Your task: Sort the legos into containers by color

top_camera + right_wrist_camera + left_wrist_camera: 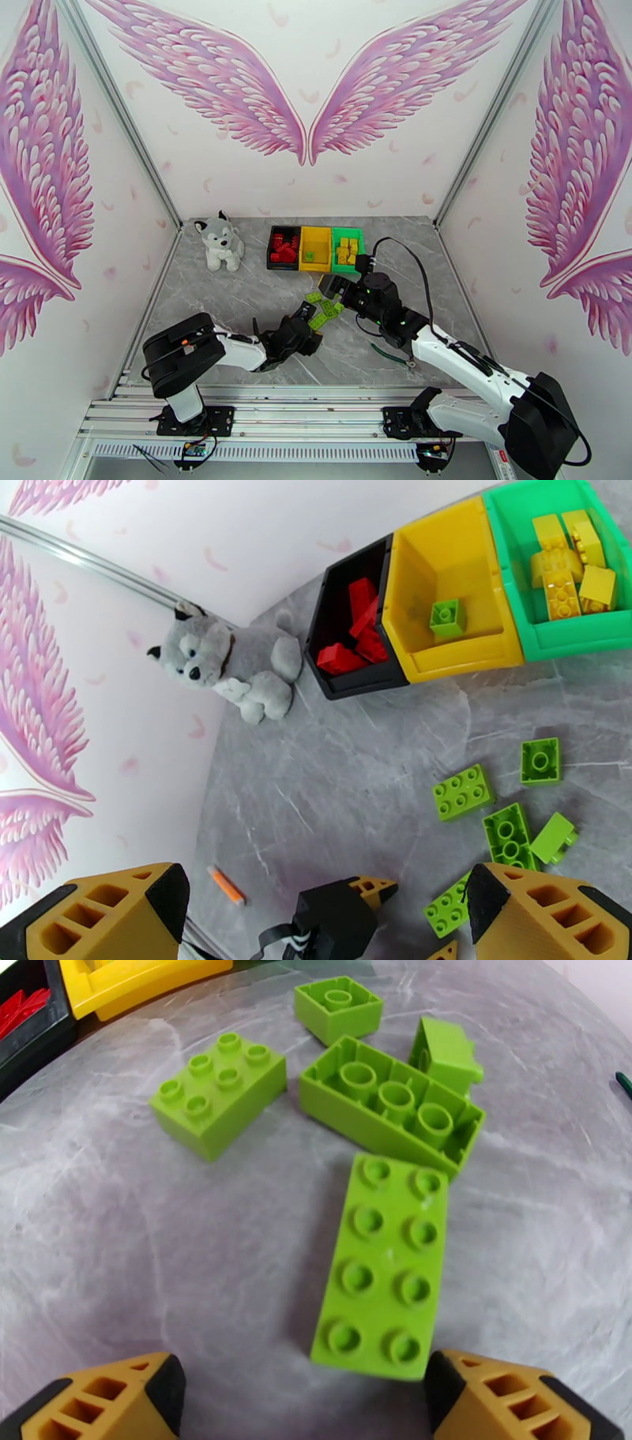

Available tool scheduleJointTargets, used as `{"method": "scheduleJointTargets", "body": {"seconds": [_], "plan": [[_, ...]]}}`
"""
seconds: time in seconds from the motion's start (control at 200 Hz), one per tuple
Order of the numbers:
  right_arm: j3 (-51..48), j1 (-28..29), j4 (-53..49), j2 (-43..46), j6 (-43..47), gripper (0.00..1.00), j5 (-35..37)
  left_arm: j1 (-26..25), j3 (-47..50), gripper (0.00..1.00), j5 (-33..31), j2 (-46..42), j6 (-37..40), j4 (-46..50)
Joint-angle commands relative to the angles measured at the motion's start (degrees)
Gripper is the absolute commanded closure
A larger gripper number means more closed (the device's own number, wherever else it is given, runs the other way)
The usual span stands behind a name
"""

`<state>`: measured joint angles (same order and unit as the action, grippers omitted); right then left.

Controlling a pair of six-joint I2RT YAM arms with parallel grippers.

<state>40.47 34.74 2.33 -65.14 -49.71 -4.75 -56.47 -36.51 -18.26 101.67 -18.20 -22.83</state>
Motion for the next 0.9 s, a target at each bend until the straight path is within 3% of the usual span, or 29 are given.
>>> {"method": "scheduleJointTargets", "body": {"seconds": [0.0, 0.36, 0.895], "plan": [[-0.72, -0.65, -0.80, 0.60, 0.58, 0.01, 0.10, 1.16, -2.65, 0.19, 5.14, 3.23, 1.22, -0.67], [-0.92, -2.20, -0.47, 0.30, 0.31, 0.01, -1.30, 2.85, -4.02, 0.52, 6.64, 4.04, 1.76, -1.60], [-0.36, -3.08, 0.81, -2.50, 0.32, 0.01, -2.88, 10.36, -1.02, 0.59, 10.44, -9.62, 2.06, -0.46]]}}
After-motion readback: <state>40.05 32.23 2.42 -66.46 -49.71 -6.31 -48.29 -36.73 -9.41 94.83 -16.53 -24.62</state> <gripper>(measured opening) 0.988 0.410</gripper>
